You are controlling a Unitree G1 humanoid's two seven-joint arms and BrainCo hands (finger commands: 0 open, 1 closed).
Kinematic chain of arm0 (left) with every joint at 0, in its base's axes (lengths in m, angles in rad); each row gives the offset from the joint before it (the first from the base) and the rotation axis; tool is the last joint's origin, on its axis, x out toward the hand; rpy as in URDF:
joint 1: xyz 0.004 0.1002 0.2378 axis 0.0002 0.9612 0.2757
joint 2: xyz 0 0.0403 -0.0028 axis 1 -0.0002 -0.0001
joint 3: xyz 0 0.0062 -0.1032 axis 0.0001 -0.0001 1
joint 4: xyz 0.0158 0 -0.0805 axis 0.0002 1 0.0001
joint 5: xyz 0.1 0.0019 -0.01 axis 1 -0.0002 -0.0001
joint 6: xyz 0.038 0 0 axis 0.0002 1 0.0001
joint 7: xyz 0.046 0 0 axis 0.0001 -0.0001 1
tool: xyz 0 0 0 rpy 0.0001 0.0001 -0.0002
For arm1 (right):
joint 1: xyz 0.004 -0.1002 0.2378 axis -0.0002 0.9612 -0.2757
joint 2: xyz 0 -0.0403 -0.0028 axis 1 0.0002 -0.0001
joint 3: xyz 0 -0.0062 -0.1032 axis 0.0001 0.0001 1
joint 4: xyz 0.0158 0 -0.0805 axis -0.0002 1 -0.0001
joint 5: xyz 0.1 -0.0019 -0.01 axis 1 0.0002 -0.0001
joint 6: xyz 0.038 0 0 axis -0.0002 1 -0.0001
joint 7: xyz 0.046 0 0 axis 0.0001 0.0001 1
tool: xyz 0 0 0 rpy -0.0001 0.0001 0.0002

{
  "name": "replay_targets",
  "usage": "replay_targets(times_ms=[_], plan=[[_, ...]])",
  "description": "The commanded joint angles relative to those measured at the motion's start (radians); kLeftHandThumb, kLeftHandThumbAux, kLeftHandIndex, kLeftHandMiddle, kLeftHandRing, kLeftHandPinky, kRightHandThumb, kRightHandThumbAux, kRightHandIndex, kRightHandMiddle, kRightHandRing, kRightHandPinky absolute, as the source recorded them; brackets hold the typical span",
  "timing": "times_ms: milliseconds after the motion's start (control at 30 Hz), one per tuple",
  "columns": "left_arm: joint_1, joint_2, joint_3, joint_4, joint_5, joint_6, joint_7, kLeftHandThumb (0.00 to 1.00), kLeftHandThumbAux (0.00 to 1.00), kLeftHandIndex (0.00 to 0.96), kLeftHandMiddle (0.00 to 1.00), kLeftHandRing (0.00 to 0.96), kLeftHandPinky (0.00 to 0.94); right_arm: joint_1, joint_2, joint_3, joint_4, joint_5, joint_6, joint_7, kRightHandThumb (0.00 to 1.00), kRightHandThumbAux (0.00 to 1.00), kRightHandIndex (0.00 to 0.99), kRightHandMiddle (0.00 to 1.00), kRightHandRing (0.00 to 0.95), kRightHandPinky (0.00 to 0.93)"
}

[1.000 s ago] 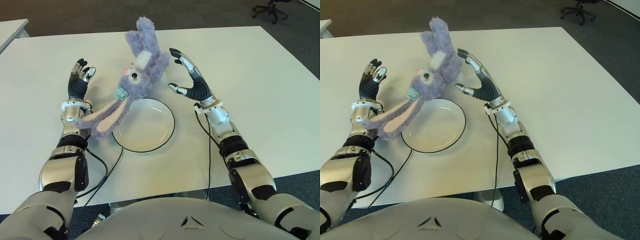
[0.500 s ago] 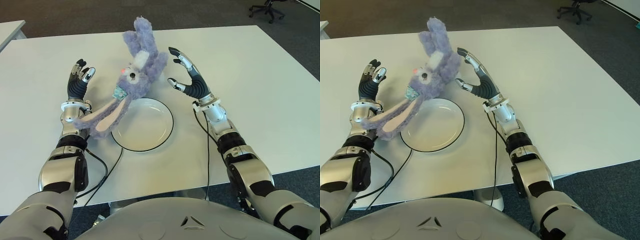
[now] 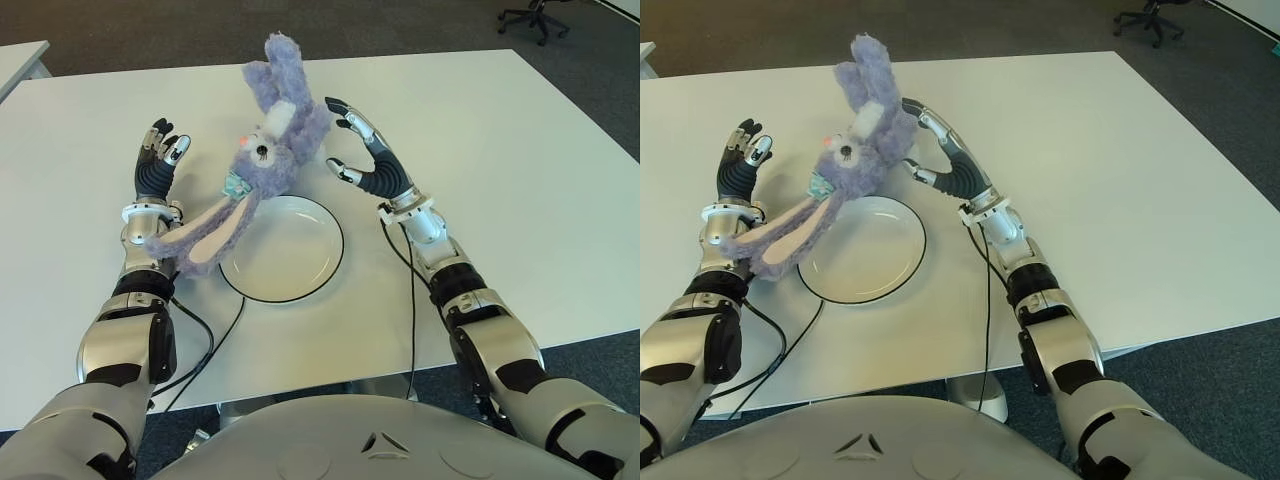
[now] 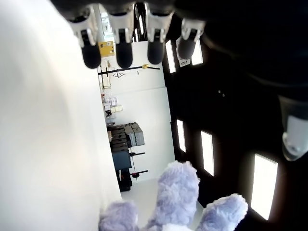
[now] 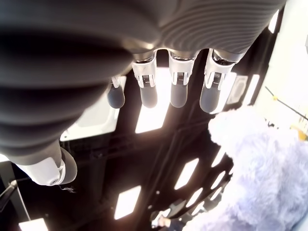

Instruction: Put the doll into the plate.

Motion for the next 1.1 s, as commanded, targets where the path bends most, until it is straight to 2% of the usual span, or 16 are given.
replay_targets(times_ms=[33,233,433,900,1100], plan=[[0.09,-0.06,-0.02,0.051,0.021,-0.006,0.011,0.0,0.444,0.025,0.091,0.102,0.137,0.069,0.031,0.02,0.023,0.014,0.014,0.022,0.462,0.504,0.055,0.036,0.051,0.089],[0.091,-0.061,-0.02,0.049,0.019,-0.008,0.004,0.0,0.433,0.02,0.092,0.105,0.134,0.079,0.036,0.023,-0.007,0.021,0.016,0.04,0.456,0.513,0.06,0.04,0.05,0.085],[0.091,-0.063,-0.015,0.044,0.008,0.0,-0.006,0.0,0.43,0.013,0.094,0.11,0.146,0.107,0.035,0.033,-0.085,0.031,0.043,0.067,0.446,0.53,0.063,0.04,0.05,0.085],[0.094,-0.068,-0.016,0.038,0.008,-0.004,-0.01,0.0,0.413,0.0,0.077,0.116,0.194,0.193,0.027,0.058,-0.292,0.106,0.177,0.177,0.451,0.532,0.044,0.032,0.034,0.061],[0.096,-0.07,-0.016,0.037,0.008,-0.011,-0.013,0.0,0.412,0.0,0.071,0.108,0.182,0.215,0.038,0.054,-0.326,0.136,0.193,0.188,0.442,0.532,0.044,0.038,0.043,0.081]])
